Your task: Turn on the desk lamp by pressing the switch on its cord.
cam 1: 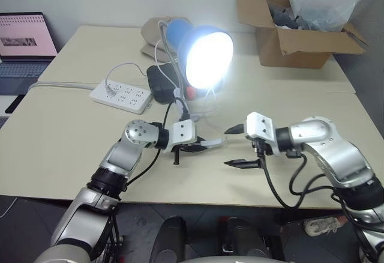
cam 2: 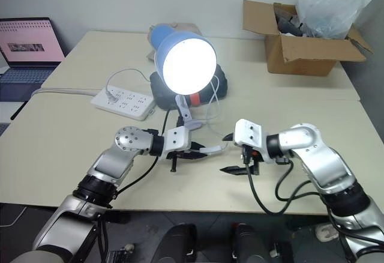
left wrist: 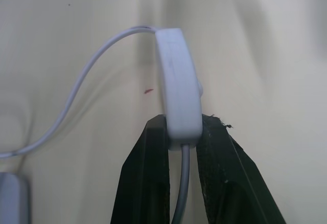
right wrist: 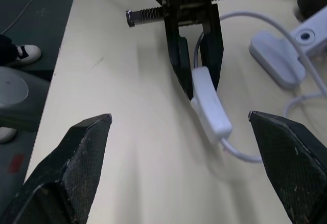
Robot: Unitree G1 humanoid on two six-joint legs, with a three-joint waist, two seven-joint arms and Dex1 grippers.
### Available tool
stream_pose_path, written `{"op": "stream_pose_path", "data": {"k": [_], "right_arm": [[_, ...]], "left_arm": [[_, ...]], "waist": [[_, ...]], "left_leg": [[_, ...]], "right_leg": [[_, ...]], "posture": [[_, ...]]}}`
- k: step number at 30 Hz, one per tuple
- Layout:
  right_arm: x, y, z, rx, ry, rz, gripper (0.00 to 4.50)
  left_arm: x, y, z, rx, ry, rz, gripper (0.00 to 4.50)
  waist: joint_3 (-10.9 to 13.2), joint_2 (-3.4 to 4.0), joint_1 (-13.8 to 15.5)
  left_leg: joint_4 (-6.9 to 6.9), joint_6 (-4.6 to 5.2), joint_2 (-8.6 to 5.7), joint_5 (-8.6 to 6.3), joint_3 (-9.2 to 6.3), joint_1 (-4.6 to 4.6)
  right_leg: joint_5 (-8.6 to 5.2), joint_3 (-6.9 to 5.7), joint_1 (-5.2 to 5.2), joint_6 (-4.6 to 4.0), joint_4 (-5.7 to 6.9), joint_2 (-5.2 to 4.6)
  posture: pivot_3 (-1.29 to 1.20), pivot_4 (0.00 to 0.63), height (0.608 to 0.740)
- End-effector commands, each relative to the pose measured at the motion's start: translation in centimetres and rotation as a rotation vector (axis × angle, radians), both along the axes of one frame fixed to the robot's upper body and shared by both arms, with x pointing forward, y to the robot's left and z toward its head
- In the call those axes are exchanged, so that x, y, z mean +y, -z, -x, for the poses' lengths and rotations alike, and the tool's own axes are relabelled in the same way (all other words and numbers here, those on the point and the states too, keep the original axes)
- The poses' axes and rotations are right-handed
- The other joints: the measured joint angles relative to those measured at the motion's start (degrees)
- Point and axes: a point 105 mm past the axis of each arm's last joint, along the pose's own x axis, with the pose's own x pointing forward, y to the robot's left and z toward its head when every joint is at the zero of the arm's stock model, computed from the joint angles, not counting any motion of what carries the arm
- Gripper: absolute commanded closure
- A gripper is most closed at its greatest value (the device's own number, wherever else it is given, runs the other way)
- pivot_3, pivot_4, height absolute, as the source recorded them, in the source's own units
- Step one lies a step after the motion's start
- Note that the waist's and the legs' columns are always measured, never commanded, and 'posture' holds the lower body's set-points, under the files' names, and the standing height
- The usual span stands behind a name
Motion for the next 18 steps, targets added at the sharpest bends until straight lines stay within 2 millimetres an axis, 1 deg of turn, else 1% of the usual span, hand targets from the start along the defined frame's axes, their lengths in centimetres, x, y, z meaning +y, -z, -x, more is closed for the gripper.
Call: {"op": "stream_pose_path", "data": {"k": [1, 4, 9, 10, 11, 12, 14, 16, 18], "right_arm": [[-1.4, -1.1, 0.5, -0.046, 0.089, -0.021, 0.00], [-2.0, -1.0, 1.2, -0.038, 0.128, -0.029, 0.00], [-2.1, -1.0, 1.7, -0.042, 0.187, -0.051, 0.00], [-2.2, -0.9, 1.7, -0.041, 0.194, -0.054, 0.00], [-2.2, -0.9, 1.8, -0.041, 0.200, -0.055, 0.00], [-2.2, -0.9, 1.8, -0.041, 0.206, -0.055, 0.00], [-2.3, -1.0, 1.8, -0.040, 0.214, -0.057, 0.00], [-2.5, -1.0, 1.7, -0.041, 0.222, -0.056, 0.00], [-2.6, -1.0, 1.6, -0.041, 0.226, -0.056, 0.00]], "left_arm": [[-0.7, 0.2, -1.3, -0.048, -0.028, -0.011, 4.09], [-1.2, 0.5, -1.9, -0.045, -0.051, -0.001, 4.09], [-1.2, 1.3, -2.6, -0.052, -0.075, -0.011, 4.09], [-1.2, 1.4, -2.5, -0.048, -0.071, -0.010, 3.39], [-1.2, 1.3, -2.4, -0.043, -0.064, -0.005, 3.27], [-1.2, 1.2, -2.3, -0.040, -0.055, 0.000, 2.99], [-1.1, 0.7, -2.2, -0.043, -0.048, 0.015, 2.63], [-0.7, 0.0, -2.2, -0.047, -0.046, 0.031, 2.30], [-0.2, -0.7, -2.0, -0.056, -0.040, 0.045, 1.87]], "waist": [[-0.01, 0.01, -0.02], [-0.01, 0.01, -0.35], [-0.01, 0.01, -0.48], [-0.01, 0.01, -0.48], [-0.02, 0.00, -0.47], [-0.02, 0.00, -0.48], [-0.02, 0.00, -0.51], [-0.01, 0.00, -0.56], [-0.01, 0.00, -0.59]], "left_leg": [[0.00, 0.00, 0.01, 0.00, 0.00, 0.00], [0.00, 0.00, 0.04, 0.00, 0.00, 0.00], [0.00, 0.00, 0.03, 0.00, -0.06, 0.00], [0.01, 0.00, 0.02, 0.00, -0.06, 0.01], [0.02, 0.00, 0.01, 0.00, -0.06, 0.01], [0.06, 0.00, 0.02, 0.00, -0.07, 0.01], [0.07, 0.00, 0.01, 0.00, -0.05, 0.01], [0.07, 0.00, 0.01, 0.00, -0.04, 0.00], [0.07, 0.00, 0.02, 0.00, -0.05, 0.00]], "right_leg": [[0.00, 0.01, -0.01, 0.00, 0.00, 0.00], [0.00, 0.03, -0.02, 0.00, 0.01, 0.03], [0.00, -0.02, -0.01, 0.00, 0.03, 0.03], [0.02, -0.01, 0.00, 0.03, 0.03, 0.03], [0.03, -0.01, 0.01, 0.04, 0.03, 0.02], [0.03, -0.01, 0.03, 0.05, 0.03, 0.02], [0.04, 0.01, 0.03, 0.07, 0.03, 0.02], [0.04, 0.02, 0.03, 0.07, 0.02, 0.02], [0.04, 0.02, 0.02, 0.06, 0.01, 0.03]], "posture": [[0.00, 0.150, 0.740], [0.00, 0.150, 0.740], [0.00, 0.150, 0.740], [0.00, 0.150, 0.740], [0.00, 0.150, 0.740], [0.00, 0.150, 0.740], [0.00, 0.150, 0.740], [0.00, 0.150, 0.740], [0.00, 0.150, 0.740]]}}
